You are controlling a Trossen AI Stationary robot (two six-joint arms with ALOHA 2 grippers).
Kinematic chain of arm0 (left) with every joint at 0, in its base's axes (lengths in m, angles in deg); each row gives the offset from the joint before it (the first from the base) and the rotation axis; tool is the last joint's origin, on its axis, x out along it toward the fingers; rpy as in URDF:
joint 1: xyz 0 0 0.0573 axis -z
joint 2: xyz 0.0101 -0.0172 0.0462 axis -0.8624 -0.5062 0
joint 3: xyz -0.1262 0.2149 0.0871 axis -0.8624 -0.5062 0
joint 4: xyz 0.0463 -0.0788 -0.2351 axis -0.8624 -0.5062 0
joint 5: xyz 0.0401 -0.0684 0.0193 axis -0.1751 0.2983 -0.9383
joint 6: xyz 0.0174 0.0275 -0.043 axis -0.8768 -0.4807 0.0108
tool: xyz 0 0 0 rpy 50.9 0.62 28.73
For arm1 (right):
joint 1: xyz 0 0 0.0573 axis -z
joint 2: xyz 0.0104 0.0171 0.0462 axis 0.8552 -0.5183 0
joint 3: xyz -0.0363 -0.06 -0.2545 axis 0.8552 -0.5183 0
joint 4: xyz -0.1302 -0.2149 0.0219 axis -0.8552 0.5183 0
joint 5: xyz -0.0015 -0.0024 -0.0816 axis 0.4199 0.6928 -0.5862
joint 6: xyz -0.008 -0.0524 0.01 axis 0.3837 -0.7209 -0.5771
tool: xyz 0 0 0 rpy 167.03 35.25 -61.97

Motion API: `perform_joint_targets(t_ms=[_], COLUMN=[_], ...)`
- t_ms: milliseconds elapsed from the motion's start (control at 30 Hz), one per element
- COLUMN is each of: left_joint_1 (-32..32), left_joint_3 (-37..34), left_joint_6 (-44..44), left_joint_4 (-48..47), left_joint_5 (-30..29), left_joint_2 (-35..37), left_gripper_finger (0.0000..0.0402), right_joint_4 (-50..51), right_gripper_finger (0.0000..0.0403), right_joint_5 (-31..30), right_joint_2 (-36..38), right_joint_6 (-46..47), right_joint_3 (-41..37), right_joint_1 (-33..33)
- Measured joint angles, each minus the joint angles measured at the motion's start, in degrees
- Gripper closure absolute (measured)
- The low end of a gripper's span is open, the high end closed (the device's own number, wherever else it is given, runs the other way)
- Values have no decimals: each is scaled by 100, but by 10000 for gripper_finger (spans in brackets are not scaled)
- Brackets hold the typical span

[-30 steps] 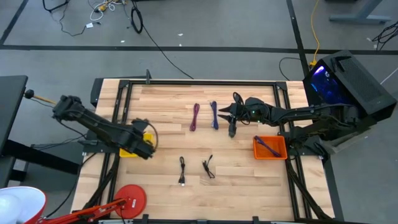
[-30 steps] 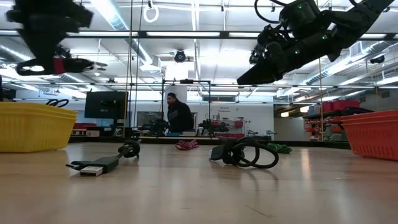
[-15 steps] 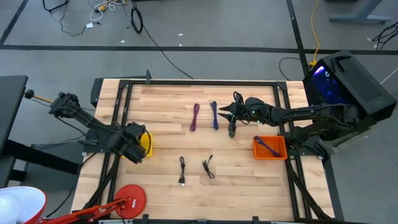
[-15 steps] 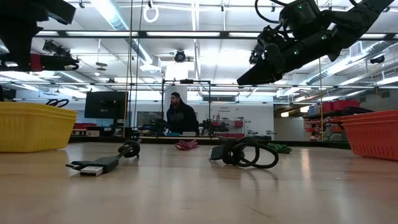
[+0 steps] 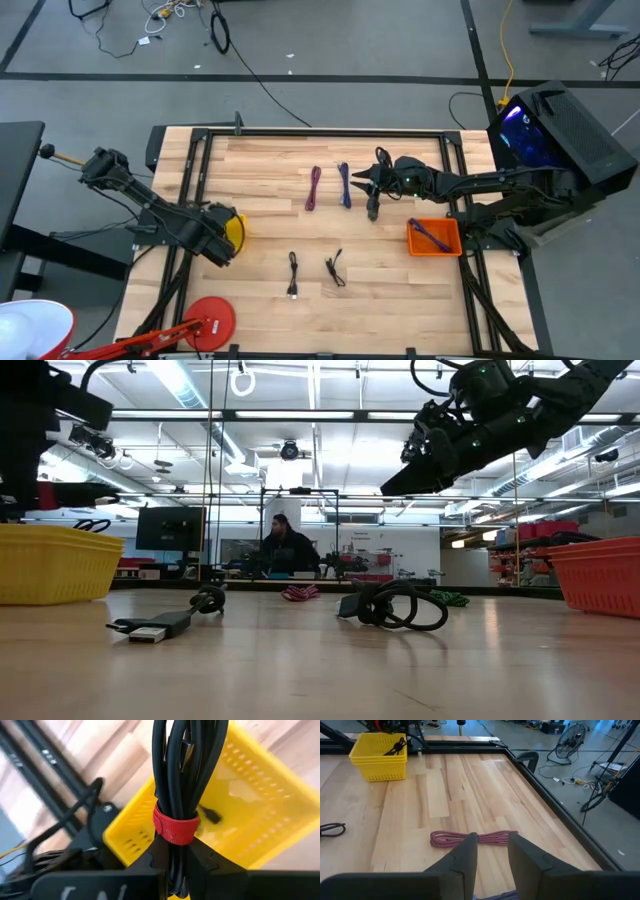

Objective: Pick & Place USB Port
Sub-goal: Put the black USB cable into the yellow bin

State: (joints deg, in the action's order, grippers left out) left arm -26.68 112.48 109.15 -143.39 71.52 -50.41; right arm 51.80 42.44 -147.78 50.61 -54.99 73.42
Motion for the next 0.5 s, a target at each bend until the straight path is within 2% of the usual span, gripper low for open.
perform_joint_targets(t_ms=[300, 500], left_joint_1=[0, 0], left_joint_3=[0, 0], left_joint_6=[316, 491], left_joint_4=[6, 7], left_joint_5=[-29, -4], left_joint_2=[-4, -4], left_gripper_finger=[361, 269], right_joint_4=[9, 11], right_gripper_finger=[293, 293], right_joint_5=[2, 2], right_joint_2=[0, 0], right_joint_6=[0, 0], right_joint_3=[0, 0], right_joint_1=[2, 2])
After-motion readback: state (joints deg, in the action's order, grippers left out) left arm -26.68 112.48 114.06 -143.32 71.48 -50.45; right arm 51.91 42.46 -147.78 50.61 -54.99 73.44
